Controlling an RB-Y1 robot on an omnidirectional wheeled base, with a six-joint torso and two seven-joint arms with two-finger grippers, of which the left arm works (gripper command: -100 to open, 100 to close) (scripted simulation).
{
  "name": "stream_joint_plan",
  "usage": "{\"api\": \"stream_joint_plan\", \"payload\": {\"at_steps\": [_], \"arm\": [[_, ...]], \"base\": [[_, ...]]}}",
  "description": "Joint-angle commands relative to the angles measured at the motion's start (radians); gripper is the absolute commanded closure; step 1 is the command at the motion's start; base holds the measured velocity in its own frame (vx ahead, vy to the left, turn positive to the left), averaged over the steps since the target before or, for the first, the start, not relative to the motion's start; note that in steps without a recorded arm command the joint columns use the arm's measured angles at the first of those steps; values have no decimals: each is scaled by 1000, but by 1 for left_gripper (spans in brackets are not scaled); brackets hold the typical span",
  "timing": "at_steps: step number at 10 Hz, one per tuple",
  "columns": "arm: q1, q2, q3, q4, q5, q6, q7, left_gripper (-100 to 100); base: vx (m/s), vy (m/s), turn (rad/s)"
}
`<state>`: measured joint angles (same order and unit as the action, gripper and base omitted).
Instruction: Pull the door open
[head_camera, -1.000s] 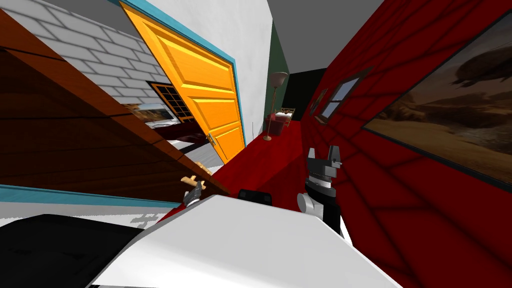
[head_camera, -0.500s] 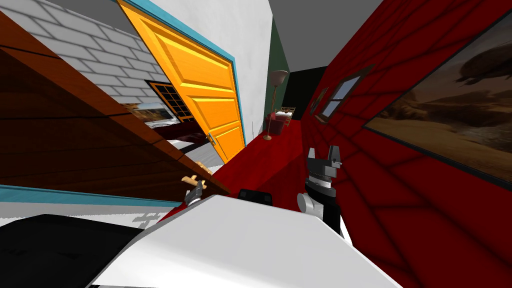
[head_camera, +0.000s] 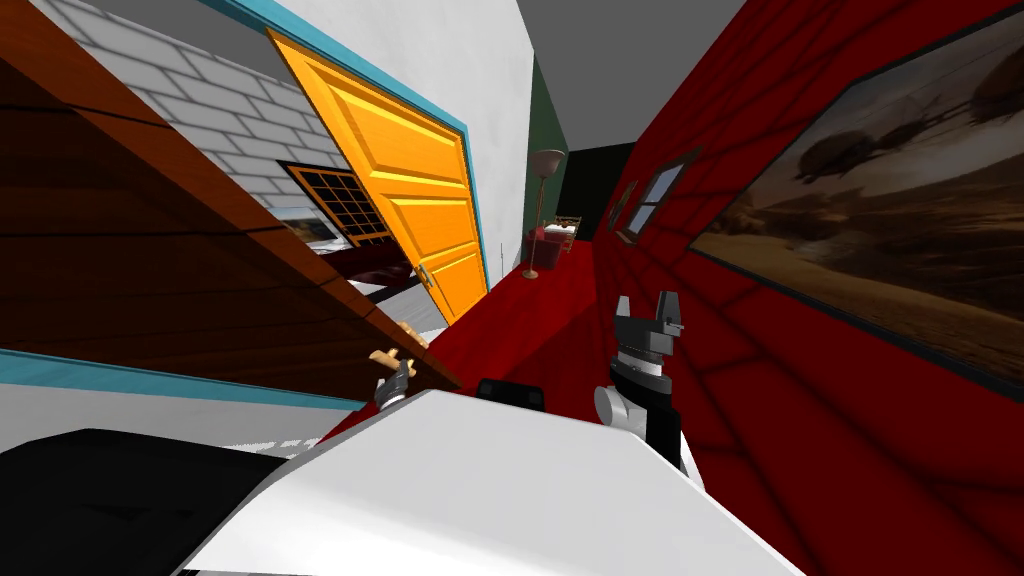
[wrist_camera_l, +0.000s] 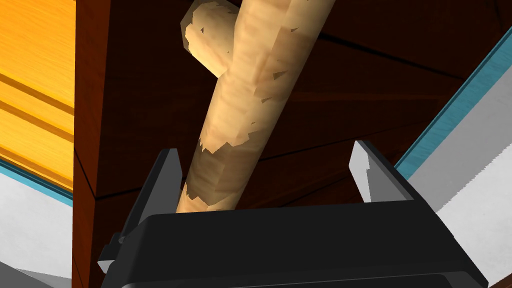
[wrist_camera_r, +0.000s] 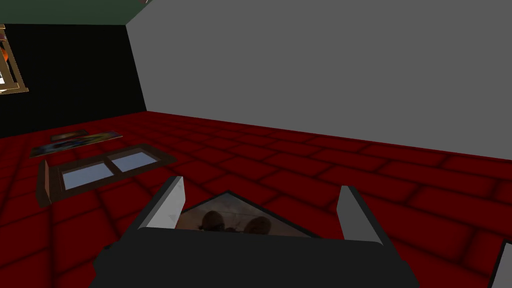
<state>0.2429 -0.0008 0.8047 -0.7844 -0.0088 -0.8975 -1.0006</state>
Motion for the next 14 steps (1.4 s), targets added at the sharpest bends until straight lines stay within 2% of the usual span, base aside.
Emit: {"api": "stream_joint_plan", "payload": {"at_steps": [1, 7, 14], "arm": [[5, 22, 19, 4, 13, 8, 7, 100], [1, 35, 5, 6, 24, 9, 46, 100], [1, 35, 5, 5, 24, 9, 46, 100]], "base": [[-176, 36, -66], [-146, 32, -101], [7, -4, 6]]}}
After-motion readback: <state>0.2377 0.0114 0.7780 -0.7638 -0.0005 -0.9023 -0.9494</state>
